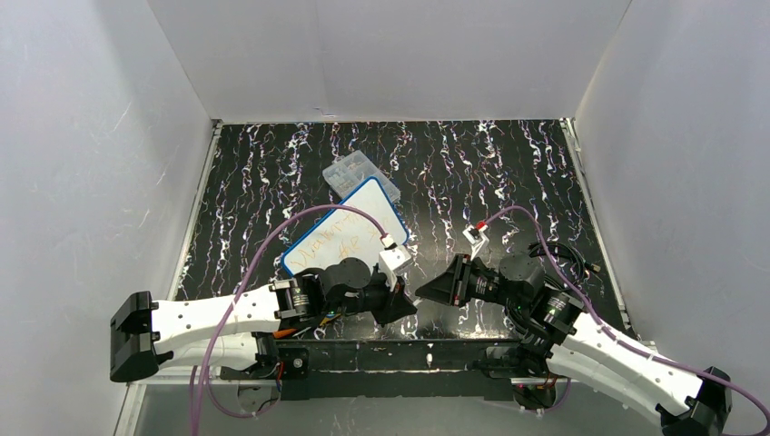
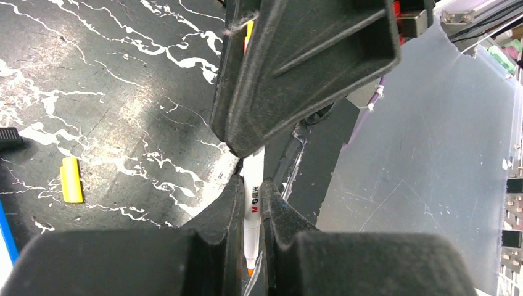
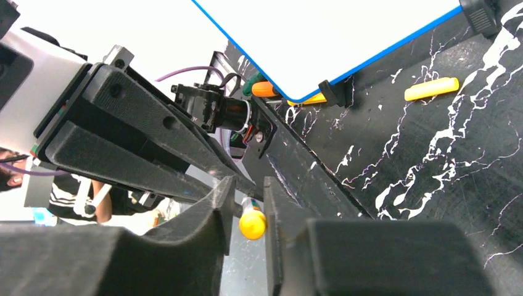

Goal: Write a sentence on the whiteboard
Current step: Pass from the left arm to the right, then pick up the pen cap from the center of the board, then insert the whiteboard marker without the cap into the pen cap.

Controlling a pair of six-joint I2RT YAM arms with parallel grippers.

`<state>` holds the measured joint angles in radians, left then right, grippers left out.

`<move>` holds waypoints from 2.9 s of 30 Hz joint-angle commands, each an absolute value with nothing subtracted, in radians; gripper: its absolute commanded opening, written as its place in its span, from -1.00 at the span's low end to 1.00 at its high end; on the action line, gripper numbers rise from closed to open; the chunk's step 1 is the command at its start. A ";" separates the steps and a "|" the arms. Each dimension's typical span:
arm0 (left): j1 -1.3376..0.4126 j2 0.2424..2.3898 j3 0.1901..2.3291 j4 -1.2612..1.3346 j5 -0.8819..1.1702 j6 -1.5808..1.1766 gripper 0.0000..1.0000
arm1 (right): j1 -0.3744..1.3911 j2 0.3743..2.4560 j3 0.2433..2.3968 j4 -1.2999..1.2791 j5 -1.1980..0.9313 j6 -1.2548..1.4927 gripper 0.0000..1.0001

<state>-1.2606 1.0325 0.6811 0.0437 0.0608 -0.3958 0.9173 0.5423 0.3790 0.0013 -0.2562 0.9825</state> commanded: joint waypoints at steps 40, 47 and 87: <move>-1.089 1.488 0.824 -0.122 -0.096 -0.091 -0.22 | 0.635 0.853 0.764 -0.411 0.241 0.491 -0.97; -1.076 1.536 0.837 -0.091 -0.119 -0.090 -0.24 | 0.632 0.842 0.772 -0.421 0.221 0.497 -0.97; -1.055 1.215 0.591 0.258 0.131 -0.239 -1.00 | 0.629 0.730 0.609 -0.216 -0.034 0.673 -0.97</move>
<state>-1.0584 1.2869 0.6220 0.1570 0.0303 -0.2119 0.6342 0.7345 0.6228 -0.3092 0.0372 0.6342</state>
